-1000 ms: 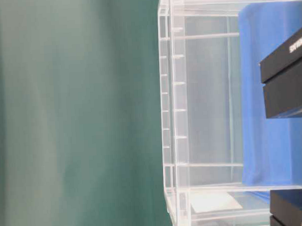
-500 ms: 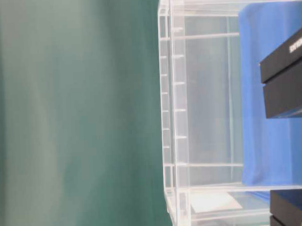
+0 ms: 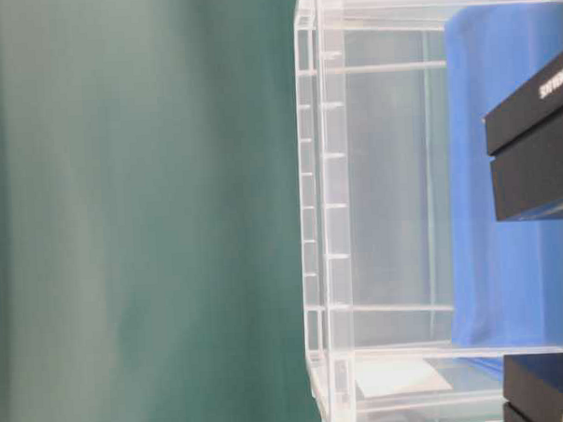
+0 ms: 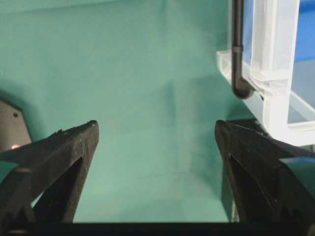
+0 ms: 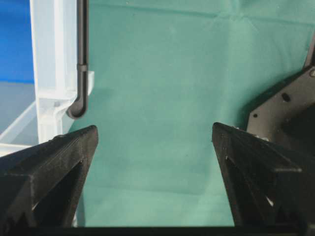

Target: Take out the box from the case.

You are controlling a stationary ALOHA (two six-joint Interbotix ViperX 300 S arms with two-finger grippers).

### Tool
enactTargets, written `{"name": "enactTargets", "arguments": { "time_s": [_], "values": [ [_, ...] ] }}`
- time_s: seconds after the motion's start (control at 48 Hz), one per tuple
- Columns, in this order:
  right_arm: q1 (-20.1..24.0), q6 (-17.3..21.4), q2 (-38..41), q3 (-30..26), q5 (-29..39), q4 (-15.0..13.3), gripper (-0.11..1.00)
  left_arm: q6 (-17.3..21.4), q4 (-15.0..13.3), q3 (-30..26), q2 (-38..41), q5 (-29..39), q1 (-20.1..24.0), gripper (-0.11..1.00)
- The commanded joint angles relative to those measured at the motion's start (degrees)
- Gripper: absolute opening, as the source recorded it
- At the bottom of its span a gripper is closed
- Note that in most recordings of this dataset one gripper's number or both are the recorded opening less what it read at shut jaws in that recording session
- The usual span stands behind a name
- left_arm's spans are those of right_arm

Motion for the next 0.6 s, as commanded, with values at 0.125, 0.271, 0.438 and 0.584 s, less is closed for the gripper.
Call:
{"name": "enactTargets", "arguments": {
  "time_s": [0.125,0.271,0.438,0.584],
  "values": [
    [-0.26,0.09,-0.18,-0.53,-0.18,0.0,0.91,0.0,0.0,-0.62,-0.79,-0.09,-0.18,0.97],
    [-0.44,0.09,-0.26,-0.44,-0.18,0.0,0.91,0.0,0.0,-0.62,-0.79,-0.09,-0.18,0.97],
    [-0.53,0.09,-0.26,-0.44,-0.18,0.0,0.91,-0.09,0.09,-0.62,-0.88,-0.09,-0.26,0.97],
    [-0.62,0.09,-0.18,-0.26,-0.26,0.0,0.91,-0.09,0.09,-0.62,-0.79,-0.09,-0.18,0.97]
  ]
}}
